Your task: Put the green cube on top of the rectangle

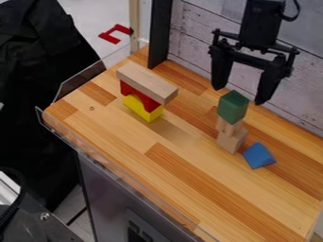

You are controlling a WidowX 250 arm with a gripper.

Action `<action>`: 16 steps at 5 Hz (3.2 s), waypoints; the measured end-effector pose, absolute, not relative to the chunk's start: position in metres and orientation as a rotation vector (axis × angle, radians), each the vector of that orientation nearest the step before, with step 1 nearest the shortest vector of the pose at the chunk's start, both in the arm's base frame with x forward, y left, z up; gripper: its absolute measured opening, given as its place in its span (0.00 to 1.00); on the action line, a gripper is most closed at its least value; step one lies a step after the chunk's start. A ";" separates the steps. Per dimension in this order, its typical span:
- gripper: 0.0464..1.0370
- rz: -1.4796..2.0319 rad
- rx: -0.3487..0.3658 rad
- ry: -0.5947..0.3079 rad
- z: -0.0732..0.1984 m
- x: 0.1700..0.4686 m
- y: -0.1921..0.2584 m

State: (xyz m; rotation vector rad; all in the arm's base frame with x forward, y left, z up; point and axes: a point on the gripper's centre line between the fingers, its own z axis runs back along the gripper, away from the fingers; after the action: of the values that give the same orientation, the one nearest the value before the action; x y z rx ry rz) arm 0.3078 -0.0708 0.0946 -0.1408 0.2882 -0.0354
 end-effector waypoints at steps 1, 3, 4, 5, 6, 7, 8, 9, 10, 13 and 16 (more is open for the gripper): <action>0.96 -0.009 -0.144 0.259 0.089 0.311 -0.068; 0.96 -0.023 -0.151 0.252 0.075 0.315 -0.069; 0.96 -0.028 -0.155 0.268 0.068 0.315 -0.069; 0.92 -0.026 -0.159 0.281 0.064 0.314 -0.069; 0.62 -0.022 -0.161 0.277 0.063 0.314 -0.069; 0.50 0.007 -0.167 0.272 0.061 0.315 -0.068; 0.50 0.031 -0.160 0.262 0.061 0.315 -0.065; 0.50 0.083 -0.096 0.232 0.085 0.316 -0.054; 0.50 0.142 -0.053 0.124 0.132 0.320 -0.030; 0.50 0.288 -0.069 0.215 0.151 0.282 0.025; 0.50 0.338 -0.125 0.283 0.130 0.266 0.042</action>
State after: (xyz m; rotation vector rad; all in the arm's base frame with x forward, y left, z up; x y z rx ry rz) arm 0.2657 0.0420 0.1297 -0.1254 0.2826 0.3380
